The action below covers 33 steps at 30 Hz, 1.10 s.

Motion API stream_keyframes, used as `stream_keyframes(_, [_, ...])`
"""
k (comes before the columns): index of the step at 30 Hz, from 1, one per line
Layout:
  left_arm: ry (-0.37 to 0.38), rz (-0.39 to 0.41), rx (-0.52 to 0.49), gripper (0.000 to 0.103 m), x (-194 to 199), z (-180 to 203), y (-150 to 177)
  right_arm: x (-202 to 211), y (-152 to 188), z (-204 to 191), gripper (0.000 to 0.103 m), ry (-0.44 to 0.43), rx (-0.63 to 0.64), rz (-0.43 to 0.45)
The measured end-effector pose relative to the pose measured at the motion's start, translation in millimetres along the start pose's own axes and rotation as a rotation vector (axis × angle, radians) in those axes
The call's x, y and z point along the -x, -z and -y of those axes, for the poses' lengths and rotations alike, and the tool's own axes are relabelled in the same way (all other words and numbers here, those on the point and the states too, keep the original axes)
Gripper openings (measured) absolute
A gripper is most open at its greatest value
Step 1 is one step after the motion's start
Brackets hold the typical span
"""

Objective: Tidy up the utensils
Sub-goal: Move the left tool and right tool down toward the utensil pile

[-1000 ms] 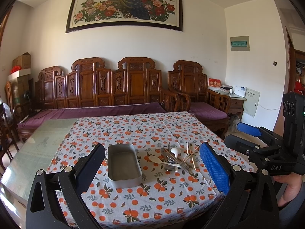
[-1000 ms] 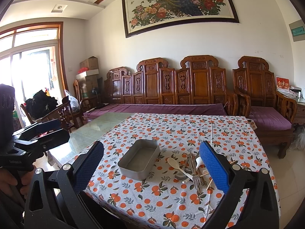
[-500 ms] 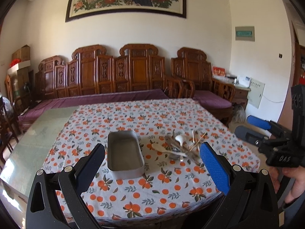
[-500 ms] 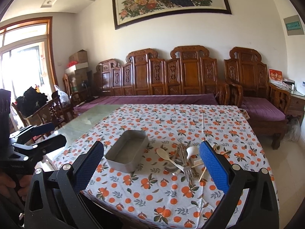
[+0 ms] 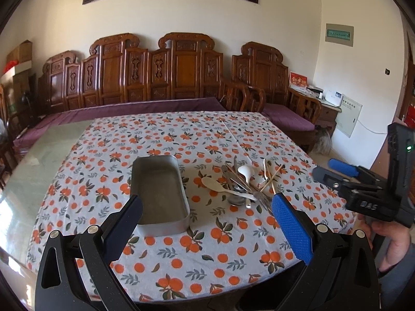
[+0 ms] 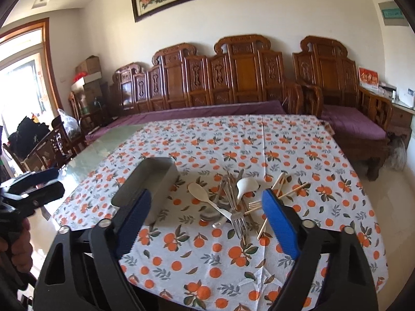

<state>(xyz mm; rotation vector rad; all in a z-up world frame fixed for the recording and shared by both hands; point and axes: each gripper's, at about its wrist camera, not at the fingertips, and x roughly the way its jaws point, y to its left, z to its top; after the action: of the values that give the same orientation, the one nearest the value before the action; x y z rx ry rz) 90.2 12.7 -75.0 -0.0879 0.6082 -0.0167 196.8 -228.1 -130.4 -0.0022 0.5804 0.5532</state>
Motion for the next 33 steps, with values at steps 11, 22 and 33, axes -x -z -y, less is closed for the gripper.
stream_keyframes(11, [0.033, -0.07, -0.052, 0.09, -58, 16, -16, -57, -2, 46, 0.055, 0.037, -0.034, -0.085])
stream_keyframes(22, [0.028, -0.214, -0.073, 0.076, -142, 39, -7, -103, 6, 92, 0.049, 0.088, -0.073, -0.173])
stream_keyframes(33, [0.02, -0.324, -0.052, 0.066, -210, 41, 11, -140, 18, 85, 0.035, -0.009, -0.078, -0.224])
